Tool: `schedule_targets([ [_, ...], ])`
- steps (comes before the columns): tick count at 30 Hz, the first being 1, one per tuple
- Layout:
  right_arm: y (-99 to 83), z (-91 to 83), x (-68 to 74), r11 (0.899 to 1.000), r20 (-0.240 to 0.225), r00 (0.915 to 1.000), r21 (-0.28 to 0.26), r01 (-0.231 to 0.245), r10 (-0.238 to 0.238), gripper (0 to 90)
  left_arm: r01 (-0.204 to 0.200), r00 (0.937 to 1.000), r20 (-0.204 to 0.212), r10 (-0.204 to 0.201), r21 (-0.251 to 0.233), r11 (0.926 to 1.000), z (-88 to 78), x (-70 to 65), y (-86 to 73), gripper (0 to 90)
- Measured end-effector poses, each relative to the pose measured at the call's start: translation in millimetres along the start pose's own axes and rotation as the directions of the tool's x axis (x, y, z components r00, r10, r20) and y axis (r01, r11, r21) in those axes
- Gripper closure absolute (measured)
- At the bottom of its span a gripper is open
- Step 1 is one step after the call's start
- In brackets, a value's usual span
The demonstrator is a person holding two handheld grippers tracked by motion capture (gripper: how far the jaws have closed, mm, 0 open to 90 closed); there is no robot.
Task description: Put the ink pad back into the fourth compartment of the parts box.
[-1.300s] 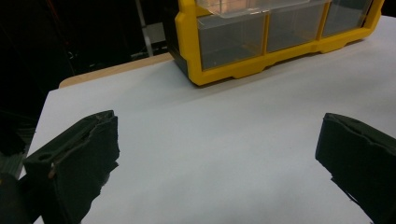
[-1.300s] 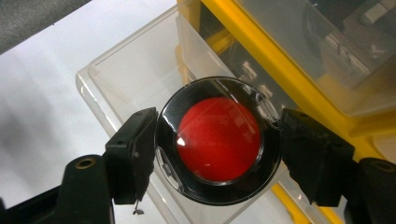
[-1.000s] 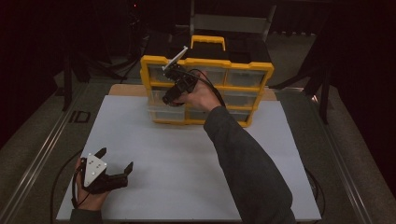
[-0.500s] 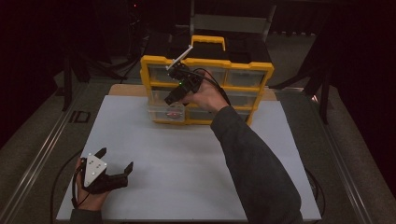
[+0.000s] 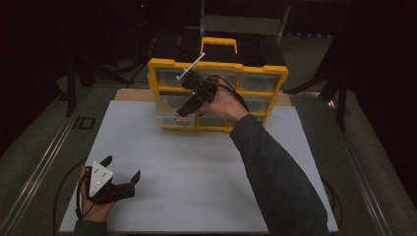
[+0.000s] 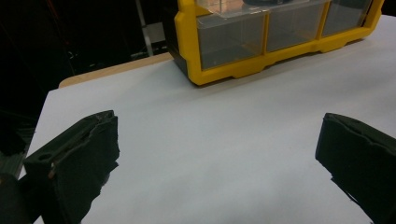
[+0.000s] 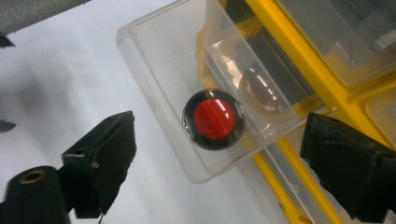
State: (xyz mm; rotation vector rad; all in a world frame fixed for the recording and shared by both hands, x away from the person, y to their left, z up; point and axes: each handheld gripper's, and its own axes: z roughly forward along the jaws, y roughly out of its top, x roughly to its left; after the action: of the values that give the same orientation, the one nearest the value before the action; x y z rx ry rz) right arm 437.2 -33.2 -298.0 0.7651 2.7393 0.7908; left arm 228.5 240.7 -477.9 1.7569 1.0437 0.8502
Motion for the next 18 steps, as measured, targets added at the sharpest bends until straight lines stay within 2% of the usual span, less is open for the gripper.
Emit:
schedule_targets([
  [18, -16.4, -8.9, 4.7, 0.999, -0.008, 0.9992, 0.003, 0.04, -0.04, 13.2, -0.001, 1.0, 0.001, 0.001, 0.002, 1.0, 0.9, 0.1, -0.2, 0.3],
])
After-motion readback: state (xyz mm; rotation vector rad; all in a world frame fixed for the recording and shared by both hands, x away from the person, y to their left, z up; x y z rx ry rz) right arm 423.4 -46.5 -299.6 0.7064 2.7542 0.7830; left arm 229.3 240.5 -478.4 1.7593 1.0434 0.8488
